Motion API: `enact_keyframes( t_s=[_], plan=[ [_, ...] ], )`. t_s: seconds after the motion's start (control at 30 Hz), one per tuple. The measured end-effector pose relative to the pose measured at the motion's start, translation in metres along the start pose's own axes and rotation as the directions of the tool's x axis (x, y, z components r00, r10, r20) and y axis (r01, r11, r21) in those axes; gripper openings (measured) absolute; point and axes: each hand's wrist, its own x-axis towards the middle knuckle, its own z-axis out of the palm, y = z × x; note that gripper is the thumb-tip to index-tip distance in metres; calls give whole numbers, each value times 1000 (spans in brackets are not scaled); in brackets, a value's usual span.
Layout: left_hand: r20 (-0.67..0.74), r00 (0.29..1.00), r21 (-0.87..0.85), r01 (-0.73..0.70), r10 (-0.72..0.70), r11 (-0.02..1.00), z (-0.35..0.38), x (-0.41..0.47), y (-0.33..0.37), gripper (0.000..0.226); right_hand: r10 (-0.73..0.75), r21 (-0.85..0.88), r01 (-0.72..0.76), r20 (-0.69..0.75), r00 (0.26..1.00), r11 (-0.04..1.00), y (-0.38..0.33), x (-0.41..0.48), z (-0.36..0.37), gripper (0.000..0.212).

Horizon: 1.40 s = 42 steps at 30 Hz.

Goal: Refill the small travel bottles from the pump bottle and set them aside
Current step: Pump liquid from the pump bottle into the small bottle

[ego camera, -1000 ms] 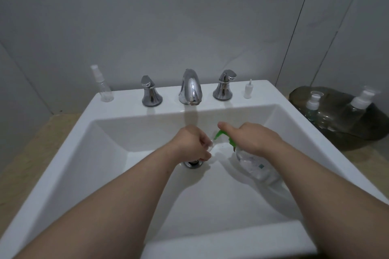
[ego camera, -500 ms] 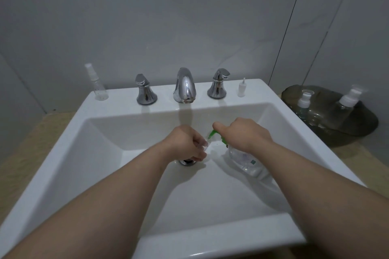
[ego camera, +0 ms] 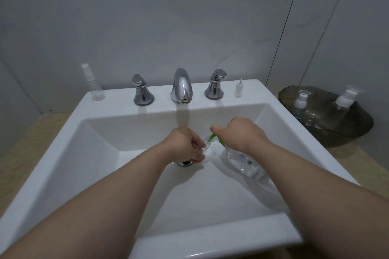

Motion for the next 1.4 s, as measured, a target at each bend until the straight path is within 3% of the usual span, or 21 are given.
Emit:
enact_keyframes(
  t_s=[0.2,0.3,0.4,0.57,0.83,1.4],
  plan=[
    [-7,1000,19,16,-16,1000,0,2,0,27,-19,-14,19,-33,999,1000,2,1,2,50],
    [-46,999,47,32,-30,998,0,2,1,33,-20,-34,18,-61,998,999,6,3,4,62],
    [-78,992,-103,89,-97,991,-1,4,0,34,-28,-28,27,-72,997,999,12,6,2,80],
    [-32,989,-359,125,-146,925,0,2,2,26,-54,-13,53,-105,993,999,15,7,-1,89],
    [-23,994,-439,88,-109,894,4,4,3,29,-93,24,99,-181,979,995,17,7,1,83],
    [-76,992,-422,63,-104,905,11,9,0,24,-57,116,76,-157,986,990,12,8,-1,56]
  ],
)
